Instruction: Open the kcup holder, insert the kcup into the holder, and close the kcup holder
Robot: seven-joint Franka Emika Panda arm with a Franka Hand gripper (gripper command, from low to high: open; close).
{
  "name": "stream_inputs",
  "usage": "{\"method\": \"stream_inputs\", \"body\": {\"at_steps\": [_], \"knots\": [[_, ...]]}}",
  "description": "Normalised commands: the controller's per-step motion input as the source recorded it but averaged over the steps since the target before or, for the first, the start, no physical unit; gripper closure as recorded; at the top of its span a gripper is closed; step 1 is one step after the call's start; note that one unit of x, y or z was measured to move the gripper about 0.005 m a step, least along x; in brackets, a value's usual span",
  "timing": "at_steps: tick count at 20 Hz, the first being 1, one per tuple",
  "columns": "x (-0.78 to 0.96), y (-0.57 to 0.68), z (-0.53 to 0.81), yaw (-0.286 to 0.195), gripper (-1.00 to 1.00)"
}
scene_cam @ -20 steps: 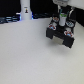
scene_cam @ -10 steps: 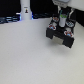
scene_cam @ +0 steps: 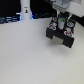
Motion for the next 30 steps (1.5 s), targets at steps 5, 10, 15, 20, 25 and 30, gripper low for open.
{"method": "stream_inputs", "body": {"at_steps": [5,10,15,20,25,30], "knots": [[0.08,0.13,-0.16,0.038,1.0],[0.12,0.13,0.09,0.067,-1.0],[0.16,0.04,0.36,0.099,-1.0],[0.21,-0.02,0.38,0.092,-1.0],[0.33,-0.22,0.37,0.07,-1.0],[0.52,-0.4,0.41,0.048,-1.0]]}}
